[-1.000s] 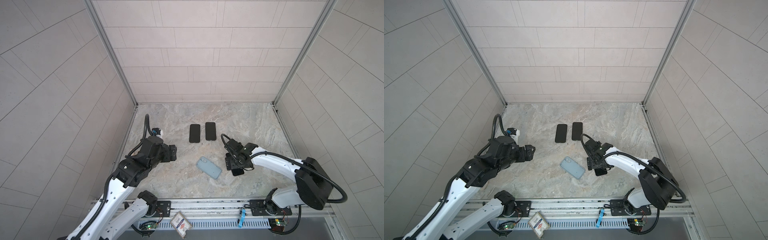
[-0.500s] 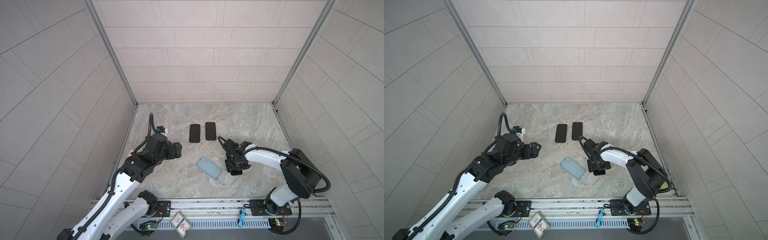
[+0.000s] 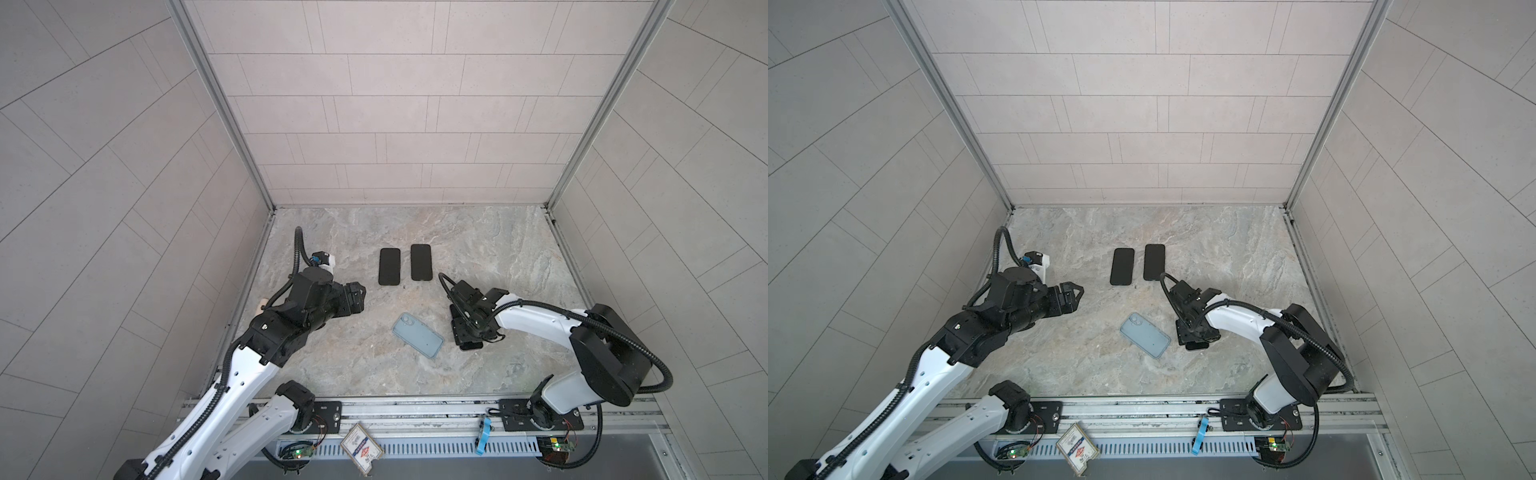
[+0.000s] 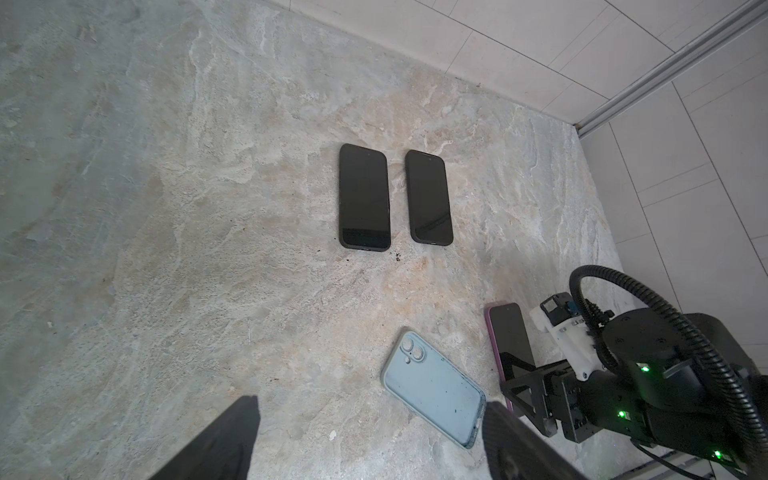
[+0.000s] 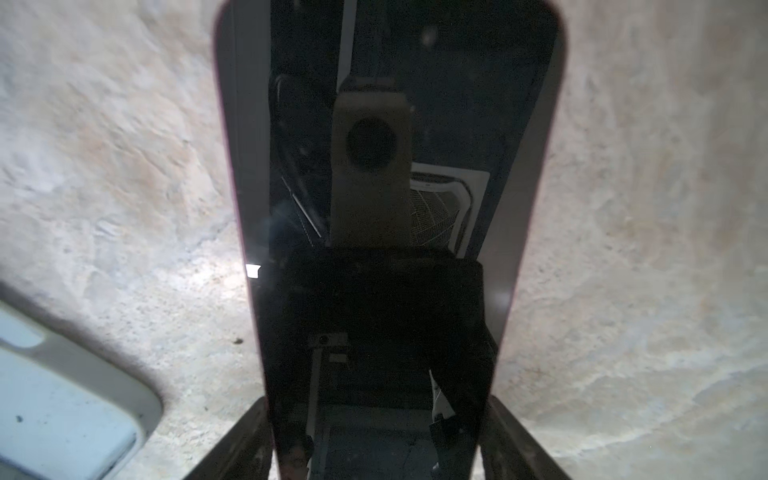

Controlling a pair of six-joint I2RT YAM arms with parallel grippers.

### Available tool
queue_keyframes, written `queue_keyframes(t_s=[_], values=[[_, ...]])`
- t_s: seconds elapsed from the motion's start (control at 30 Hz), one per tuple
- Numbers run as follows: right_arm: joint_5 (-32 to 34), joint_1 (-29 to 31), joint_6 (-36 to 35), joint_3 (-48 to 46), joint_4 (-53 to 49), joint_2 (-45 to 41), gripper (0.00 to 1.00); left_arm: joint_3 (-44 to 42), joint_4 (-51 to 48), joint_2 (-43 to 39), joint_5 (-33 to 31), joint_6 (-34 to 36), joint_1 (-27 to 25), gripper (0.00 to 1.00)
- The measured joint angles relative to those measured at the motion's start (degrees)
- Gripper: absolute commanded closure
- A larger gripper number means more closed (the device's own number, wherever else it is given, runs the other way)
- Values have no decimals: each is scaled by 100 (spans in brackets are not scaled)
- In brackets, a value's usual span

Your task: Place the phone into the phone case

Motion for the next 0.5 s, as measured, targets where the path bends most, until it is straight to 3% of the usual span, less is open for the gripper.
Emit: queue_keyframes(t_s=[0.1, 0.2, 0.3, 0.5], values=[[13, -2, 7, -313, 11, -404, 44, -529, 542, -42, 323, -433, -20, 13], [2, 26, 7, -533, -22, -918, 45, -1475, 1700, 48, 734, -1161, -116, 19], [-28, 160, -11, -608, 48, -1357, 46, -2127, 2767, 678, 997, -1784, -374, 22], [-199, 627, -142, -660, 372, -1880, 48, -1672, 3679, 2020, 1331, -2074, -837, 23]])
